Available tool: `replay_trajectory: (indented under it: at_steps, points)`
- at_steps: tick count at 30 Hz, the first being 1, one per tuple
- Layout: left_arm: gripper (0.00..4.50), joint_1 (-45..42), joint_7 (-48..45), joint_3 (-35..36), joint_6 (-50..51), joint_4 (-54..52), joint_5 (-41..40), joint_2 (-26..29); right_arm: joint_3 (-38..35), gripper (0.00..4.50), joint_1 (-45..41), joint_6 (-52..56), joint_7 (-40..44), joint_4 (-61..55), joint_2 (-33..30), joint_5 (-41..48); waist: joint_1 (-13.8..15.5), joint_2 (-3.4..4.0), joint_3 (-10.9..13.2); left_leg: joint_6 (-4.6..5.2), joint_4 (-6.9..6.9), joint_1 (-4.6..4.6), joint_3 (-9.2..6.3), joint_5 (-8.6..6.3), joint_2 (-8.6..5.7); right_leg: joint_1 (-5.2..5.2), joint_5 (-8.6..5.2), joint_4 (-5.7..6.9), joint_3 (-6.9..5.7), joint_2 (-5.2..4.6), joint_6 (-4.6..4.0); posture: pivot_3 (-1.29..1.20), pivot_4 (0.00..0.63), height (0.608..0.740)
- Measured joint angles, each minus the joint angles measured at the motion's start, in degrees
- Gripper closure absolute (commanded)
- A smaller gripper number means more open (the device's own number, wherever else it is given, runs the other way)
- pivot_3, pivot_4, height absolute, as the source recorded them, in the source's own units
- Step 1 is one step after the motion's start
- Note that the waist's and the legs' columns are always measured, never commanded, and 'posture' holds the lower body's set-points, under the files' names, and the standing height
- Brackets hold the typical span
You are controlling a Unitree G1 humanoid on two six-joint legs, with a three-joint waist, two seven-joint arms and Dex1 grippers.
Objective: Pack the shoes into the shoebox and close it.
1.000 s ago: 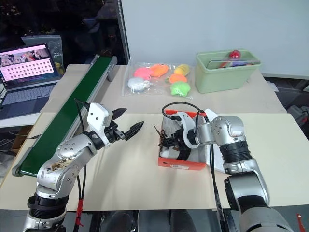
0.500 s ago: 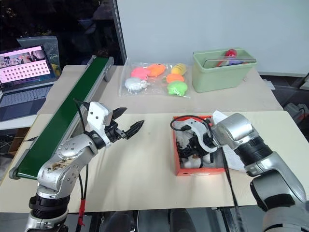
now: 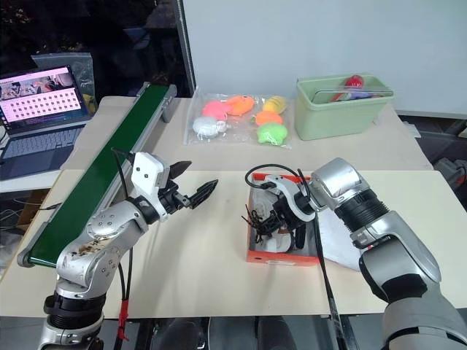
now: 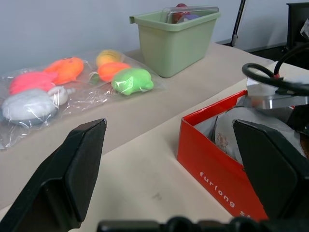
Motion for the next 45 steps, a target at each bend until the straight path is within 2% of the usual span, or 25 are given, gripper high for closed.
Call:
replay_trajectory:
  at_steps: [5,11,18,23,29,36,45]
  points:
    - [0.00,-0.3,0.0,0.0,0.8,0.0,0.0,0.0,-2.0,0.03,0.3,2.6,-2.1,0.2,2.0,-0.7,-0.1,0.00,0.0,0.00,0.00,0.02,0.00,0.00,0.00,0.00,0.00,0.04,0.00,0.00,0.00,0.00,0.150,0.729]
    - [0.00,-0.3,-0.1,0.0,1.1,0.0,0.0,0.0,-4.9,0.03,2.6,2.6,-5.1,-1.3,3.0,-1.7,-0.1,0.00,0.0,0.00,0.00,0.00,0.00,0.00,-0.01,0.00,0.00,0.04,0.00,-0.01,0.00,0.00,0.150,0.729]
    - [0.00,-0.3,-0.1,0.0,1.1,-0.1,0.0,0.0,-7.5,0.03,3.5,1.6,-6.8,-5.9,0.4,-2.9,-0.1,0.00,0.0,0.00,0.00,0.01,0.00,0.00,-0.02,0.00,0.00,0.04,0.00,-0.01,0.00,0.00,0.150,0.729]
    - [0.00,-0.5,-0.2,0.0,1.1,-0.1,0.0,0.0,-8.9,0.03,2.6,-3.6,-5.5,-14.1,-5.2,-4.1,-0.1,0.00,0.0,0.00,0.00,-0.01,0.00,0.00,-0.02,-0.01,0.00,0.00,0.00,-0.01,0.01,0.00,0.150,0.729]
    - [0.00,-2.6,-0.6,-0.2,0.9,0.4,0.0,-0.1,-13.2,0.03,1.1,-5.3,-4.4,-24.6,-6.4,-2.9,-0.2,0.00,0.0,0.00,0.00,0.04,-0.01,0.00,0.01,0.04,0.00,0.02,0.01,0.02,0.01,0.00,0.150,0.729]
    - [0.00,-2.8,-0.9,0.3,0.9,1.5,0.0,0.2,-18.5,0.03,13.1,1.6,-12.0,-28.8,-0.6,-2.3,0.4,-0.02,0.0,0.00,0.00,-0.05,-0.01,0.00,-0.03,-0.04,0.00,0.04,0.01,-0.03,0.00,0.00,0.150,0.729]
    - [0.00,-2.6,-1.4,0.9,1.0,1.4,0.0,0.9,-32.1,0.03,19.4,10.3,-22.9,-32.6,6.7,-0.1,0.5,-0.02,0.0,0.00,0.02,0.04,0.01,0.00,-0.02,0.02,0.00,0.09,0.03,0.00,0.00,0.00,0.150,0.729]
